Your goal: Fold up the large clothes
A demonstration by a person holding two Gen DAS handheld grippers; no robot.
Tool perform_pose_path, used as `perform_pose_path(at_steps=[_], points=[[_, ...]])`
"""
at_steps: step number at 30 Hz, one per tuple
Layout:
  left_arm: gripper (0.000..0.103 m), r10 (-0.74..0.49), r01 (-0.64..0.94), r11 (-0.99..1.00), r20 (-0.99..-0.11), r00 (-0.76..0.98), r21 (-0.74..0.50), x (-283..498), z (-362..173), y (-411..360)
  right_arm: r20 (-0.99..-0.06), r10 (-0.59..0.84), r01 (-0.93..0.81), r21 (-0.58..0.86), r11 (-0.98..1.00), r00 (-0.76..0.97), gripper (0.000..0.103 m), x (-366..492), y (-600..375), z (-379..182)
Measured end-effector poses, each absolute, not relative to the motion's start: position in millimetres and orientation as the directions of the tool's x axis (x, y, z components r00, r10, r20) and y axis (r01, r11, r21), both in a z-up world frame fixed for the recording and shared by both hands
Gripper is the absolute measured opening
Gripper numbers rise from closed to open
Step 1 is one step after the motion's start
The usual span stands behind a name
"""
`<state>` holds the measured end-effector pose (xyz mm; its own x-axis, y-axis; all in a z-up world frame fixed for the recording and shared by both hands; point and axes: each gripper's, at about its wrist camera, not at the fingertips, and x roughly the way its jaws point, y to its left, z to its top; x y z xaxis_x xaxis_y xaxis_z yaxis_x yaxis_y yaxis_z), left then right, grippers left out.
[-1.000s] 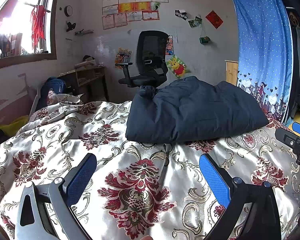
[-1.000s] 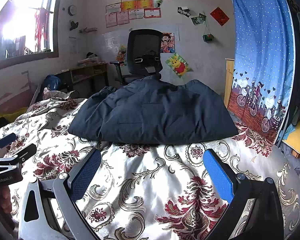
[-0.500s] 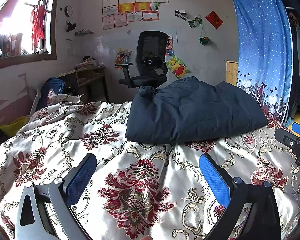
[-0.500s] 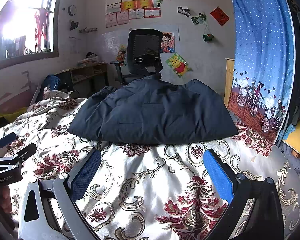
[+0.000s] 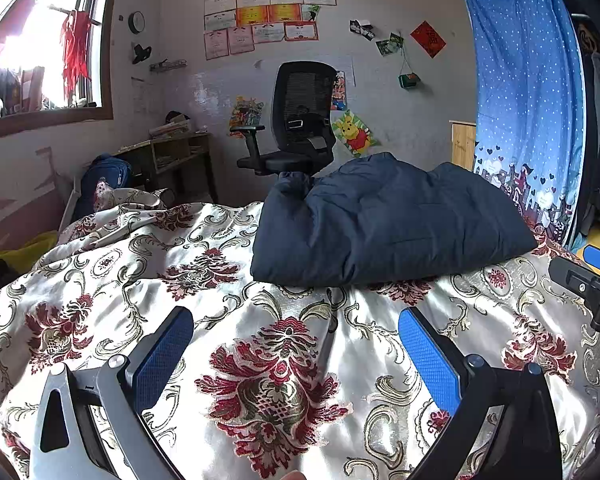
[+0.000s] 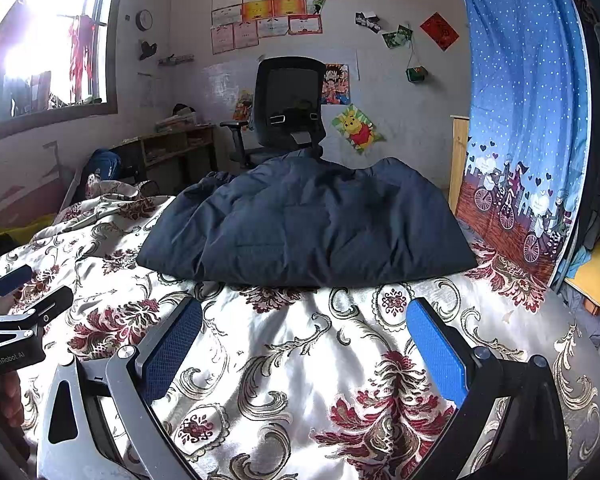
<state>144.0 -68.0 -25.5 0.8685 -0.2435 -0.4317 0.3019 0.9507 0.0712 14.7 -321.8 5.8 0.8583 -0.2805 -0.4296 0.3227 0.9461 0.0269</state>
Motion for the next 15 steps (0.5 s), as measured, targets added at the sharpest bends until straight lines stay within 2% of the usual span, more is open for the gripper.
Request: perform_pose_path(at_steps=[15], points=[[0.103, -0.222, 0.288, 0.953, -0.430, 0.875, 0.093, 143.1, -26.2, -64.6, -0.431, -0.282, 0.324, 0.028, 0.945, 0.857, 0.100, 14.5, -321.0, 5.0]])
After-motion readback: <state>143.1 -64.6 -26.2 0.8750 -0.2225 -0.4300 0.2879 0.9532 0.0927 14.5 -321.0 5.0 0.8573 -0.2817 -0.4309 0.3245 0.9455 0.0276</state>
